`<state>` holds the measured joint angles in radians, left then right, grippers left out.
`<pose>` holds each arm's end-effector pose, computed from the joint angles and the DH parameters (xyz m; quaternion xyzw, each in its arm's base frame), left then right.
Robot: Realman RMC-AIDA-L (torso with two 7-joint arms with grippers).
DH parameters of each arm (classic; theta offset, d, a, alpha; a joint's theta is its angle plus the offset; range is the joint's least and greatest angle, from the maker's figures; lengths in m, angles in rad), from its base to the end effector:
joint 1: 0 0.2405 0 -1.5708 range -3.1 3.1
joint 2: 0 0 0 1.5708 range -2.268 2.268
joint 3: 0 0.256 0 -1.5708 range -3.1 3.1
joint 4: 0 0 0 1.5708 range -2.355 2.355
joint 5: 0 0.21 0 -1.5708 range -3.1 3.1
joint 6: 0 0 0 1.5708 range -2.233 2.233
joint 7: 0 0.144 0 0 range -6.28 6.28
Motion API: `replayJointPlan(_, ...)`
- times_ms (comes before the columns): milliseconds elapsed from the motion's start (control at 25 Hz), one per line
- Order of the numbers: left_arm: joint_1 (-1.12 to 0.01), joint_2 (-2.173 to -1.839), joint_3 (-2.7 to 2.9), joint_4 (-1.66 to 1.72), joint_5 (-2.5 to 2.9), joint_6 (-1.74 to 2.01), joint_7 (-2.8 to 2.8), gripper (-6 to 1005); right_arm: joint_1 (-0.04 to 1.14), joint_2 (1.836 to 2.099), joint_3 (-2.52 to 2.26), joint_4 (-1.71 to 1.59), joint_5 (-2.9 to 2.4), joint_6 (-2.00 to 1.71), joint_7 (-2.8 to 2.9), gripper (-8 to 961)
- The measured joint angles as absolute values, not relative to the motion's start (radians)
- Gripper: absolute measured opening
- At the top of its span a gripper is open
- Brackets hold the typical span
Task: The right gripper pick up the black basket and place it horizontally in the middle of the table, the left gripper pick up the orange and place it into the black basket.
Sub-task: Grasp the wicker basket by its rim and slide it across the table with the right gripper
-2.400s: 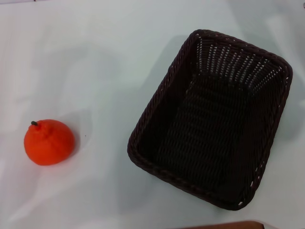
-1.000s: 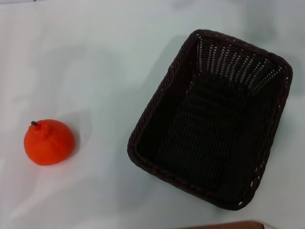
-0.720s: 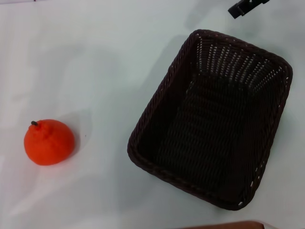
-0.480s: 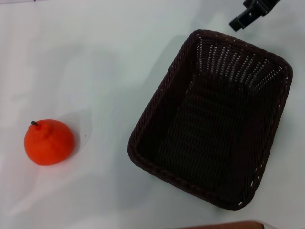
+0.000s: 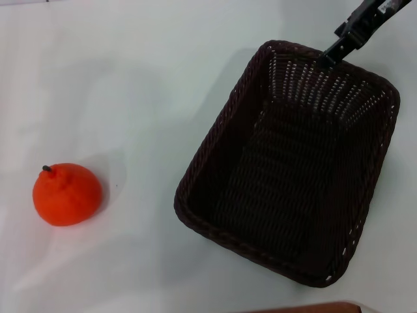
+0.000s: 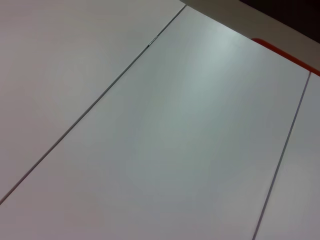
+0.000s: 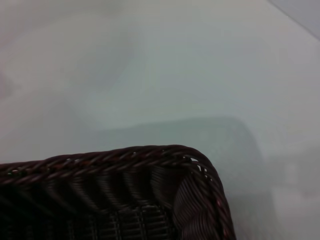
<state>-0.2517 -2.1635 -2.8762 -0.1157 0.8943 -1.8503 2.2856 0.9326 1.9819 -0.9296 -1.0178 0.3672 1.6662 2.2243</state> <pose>-0.3405 0.2237 0.0698 -0.4579 -0.2223 -0.6211 0.5959 0.1752 0.4181 0.0668 0.2849 0.9242 0.1672 0.1918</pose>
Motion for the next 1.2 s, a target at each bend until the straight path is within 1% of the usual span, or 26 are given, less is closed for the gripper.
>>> replayJointPlan(320,-0.253,-2.163,-2.876,-0.113,0.894,-1.839,2.286,903,0.939,1.985,-0.945,-0.859,0.366,1.566,2.183,667)
replayJointPlan(560,-0.253,-2.163,-2.876,-0.112,0.895,-1.837,2.286,903,0.936,1.988,-0.938,-0.832,0.372,1.554,2.158,655)
replayJointPlan(1000,-0.259,-2.163,-2.876,-0.112,0.899,-1.826,2.286,902,0.915,1.978,-0.908,-0.818,0.374,1.579,2.171,237)
replayJointPlan(1200,-0.26,-2.163,-2.876,-0.112,0.901,-1.82,2.286,902,0.908,1.966,-0.766,-0.816,0.397,1.65,2.168,211)
